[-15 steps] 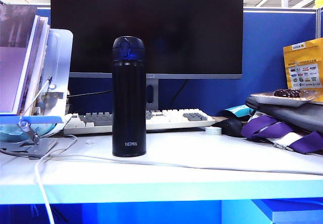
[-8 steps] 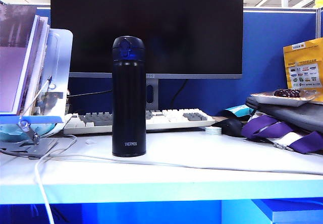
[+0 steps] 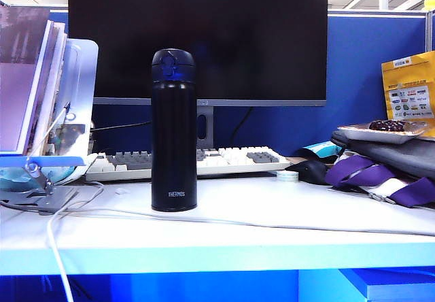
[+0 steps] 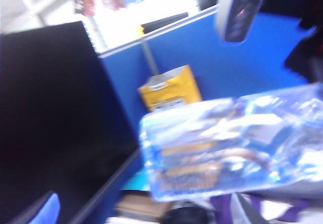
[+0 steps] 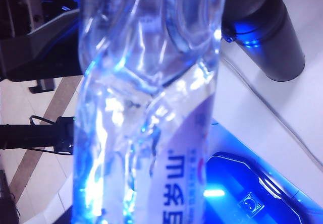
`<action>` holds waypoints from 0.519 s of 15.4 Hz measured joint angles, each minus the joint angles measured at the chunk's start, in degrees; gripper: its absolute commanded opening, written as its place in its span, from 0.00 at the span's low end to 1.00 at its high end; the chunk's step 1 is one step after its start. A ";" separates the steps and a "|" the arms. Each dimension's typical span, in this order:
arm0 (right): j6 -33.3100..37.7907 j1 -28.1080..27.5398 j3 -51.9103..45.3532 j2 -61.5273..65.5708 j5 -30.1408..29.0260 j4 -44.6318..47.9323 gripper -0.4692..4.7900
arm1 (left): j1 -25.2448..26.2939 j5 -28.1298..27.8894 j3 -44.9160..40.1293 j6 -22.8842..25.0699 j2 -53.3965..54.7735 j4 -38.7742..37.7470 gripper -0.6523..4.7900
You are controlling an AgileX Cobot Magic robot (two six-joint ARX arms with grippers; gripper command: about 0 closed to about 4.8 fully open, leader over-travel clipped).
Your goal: Pick up the mineral water bottle and place it vertically to the right of the black thermos cup.
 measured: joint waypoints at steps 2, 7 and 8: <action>0.42 0.04 0.00 0.00 -0.46 0.00 0.53 | -1.68 -1.53 0.00 3.76 0.00 -0.02 1.00; 1.33 0.07 0.02 0.00 -6.43 0.44 0.53 | -5.75 -24.24 -0.02 27.17 0.09 -4.04 1.00; 1.46 0.04 0.02 0.00 -6.38 0.48 0.53 | -5.99 -27.50 -0.02 30.75 0.11 -3.91 1.00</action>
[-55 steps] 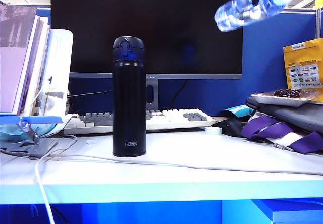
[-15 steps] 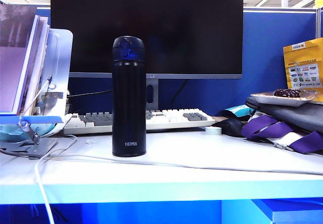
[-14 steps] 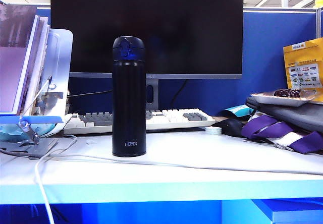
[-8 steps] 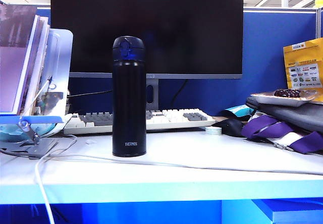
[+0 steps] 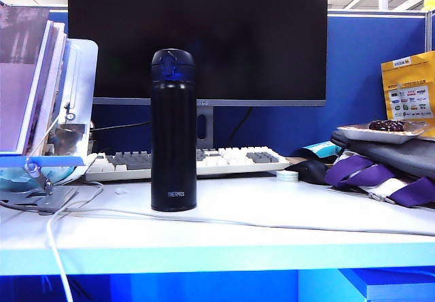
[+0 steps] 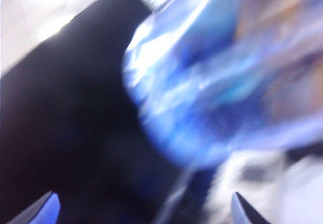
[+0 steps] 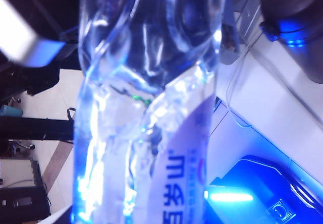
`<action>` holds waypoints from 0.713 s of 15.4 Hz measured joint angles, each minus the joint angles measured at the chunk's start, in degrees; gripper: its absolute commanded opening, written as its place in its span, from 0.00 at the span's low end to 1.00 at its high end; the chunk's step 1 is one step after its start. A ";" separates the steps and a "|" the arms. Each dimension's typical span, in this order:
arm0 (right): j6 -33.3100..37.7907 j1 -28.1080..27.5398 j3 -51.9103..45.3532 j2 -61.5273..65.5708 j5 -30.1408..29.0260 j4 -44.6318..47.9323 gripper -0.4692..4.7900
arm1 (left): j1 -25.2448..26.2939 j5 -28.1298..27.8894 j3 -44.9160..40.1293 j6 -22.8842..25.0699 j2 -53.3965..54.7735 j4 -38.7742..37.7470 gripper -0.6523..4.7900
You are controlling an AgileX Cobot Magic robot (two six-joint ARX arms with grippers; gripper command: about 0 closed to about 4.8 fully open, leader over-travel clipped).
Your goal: Pick up the mineral water bottle and place it vertically to the right of the black thermos cup.
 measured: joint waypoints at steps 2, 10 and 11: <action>0.35 -0.02 -0.02 0.02 0.04 0.09 0.53 | 0.04 -1.51 0.00 5.33 0.00 0.22 1.00; 4.55 0.15 0.02 0.07 -4.55 6.38 0.53 | -10.21 -0.02 -0.13 24.22 0.00 10.38 1.00; 4.66 0.52 0.00 0.11 -5.53 6.29 0.53 | -10.45 0.39 -0.13 25.05 0.00 10.82 1.00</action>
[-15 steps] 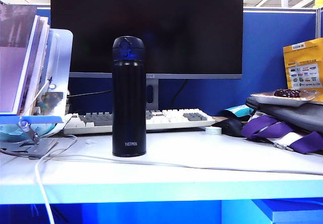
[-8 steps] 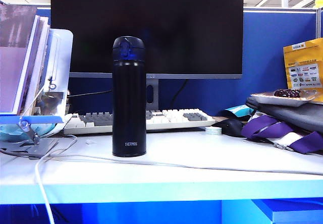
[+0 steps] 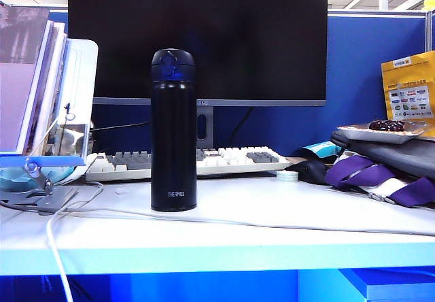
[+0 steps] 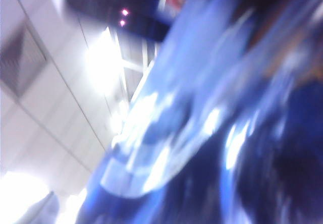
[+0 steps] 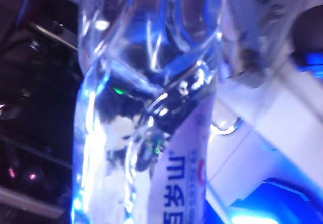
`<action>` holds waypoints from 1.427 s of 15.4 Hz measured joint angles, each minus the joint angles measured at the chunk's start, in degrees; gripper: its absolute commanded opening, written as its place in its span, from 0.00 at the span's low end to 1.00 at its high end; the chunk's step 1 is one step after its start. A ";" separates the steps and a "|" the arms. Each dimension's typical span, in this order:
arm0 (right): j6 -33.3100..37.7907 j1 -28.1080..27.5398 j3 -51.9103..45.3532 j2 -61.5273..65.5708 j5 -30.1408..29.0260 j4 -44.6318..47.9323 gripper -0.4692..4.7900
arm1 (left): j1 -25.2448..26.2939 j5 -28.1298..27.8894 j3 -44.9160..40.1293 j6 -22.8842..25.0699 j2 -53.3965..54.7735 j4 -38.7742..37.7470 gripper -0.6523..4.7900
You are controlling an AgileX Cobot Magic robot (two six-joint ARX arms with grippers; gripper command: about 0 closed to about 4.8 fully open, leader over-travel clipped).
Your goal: Pick up the mineral water bottle and place it vertically to the right of the black thermos cup.
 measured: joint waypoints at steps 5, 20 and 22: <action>0.28 0.44 0.00 0.11 -1.81 -2.05 0.53 | 0.11 0.04 0.02 2.71 0.00 0.59 1.00; 0.39 0.48 0.37 -0.07 -3.48 0.79 1.00 | -0.81 0.15 -0.15 -8.98 0.33 -2.38 0.22; 0.37 0.48 0.39 -0.11 -3.69 2.51 1.00 | -0.94 0.07 -0.24 -14.82 0.37 -4.04 0.22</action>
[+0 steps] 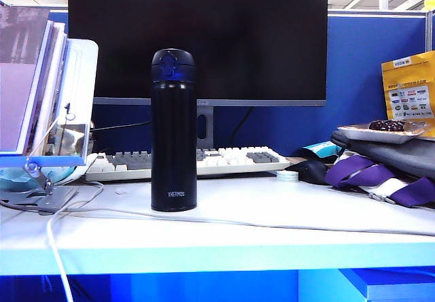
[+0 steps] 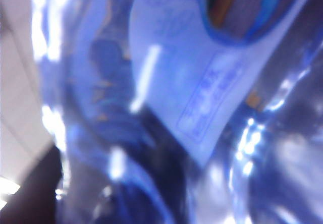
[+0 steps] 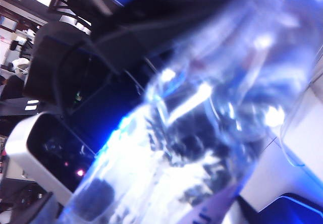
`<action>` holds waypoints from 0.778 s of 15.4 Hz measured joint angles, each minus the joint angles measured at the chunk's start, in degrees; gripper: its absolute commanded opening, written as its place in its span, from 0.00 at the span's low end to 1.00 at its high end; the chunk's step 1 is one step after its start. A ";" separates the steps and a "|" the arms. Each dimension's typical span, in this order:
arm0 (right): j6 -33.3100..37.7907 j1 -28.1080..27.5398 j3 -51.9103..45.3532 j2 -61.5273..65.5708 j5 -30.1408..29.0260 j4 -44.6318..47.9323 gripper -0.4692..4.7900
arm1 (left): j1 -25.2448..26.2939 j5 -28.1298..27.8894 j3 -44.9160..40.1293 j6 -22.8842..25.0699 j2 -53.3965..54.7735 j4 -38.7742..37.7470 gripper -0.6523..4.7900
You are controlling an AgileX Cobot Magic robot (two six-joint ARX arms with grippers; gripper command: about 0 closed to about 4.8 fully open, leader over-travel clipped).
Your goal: Pick up the mineral water bottle and place it vertically to the right of the black thermos cup.
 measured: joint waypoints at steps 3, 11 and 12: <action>0.37 -0.02 -0.07 0.00 0.90 1.92 1.00 | -0.81 -0.31 0.04 -3.21 -0.04 -2.75 0.22; -0.09 -0.07 -0.02 -0.81 9.73 17.49 1.00 | -1.31 7.04 0.04 -17.46 -0.04 -12.76 0.22; -0.66 -0.07 -0.02 -1.40 11.13 18.47 1.00 | -1.29 7.17 0.04 -20.72 -0.02 -13.20 0.22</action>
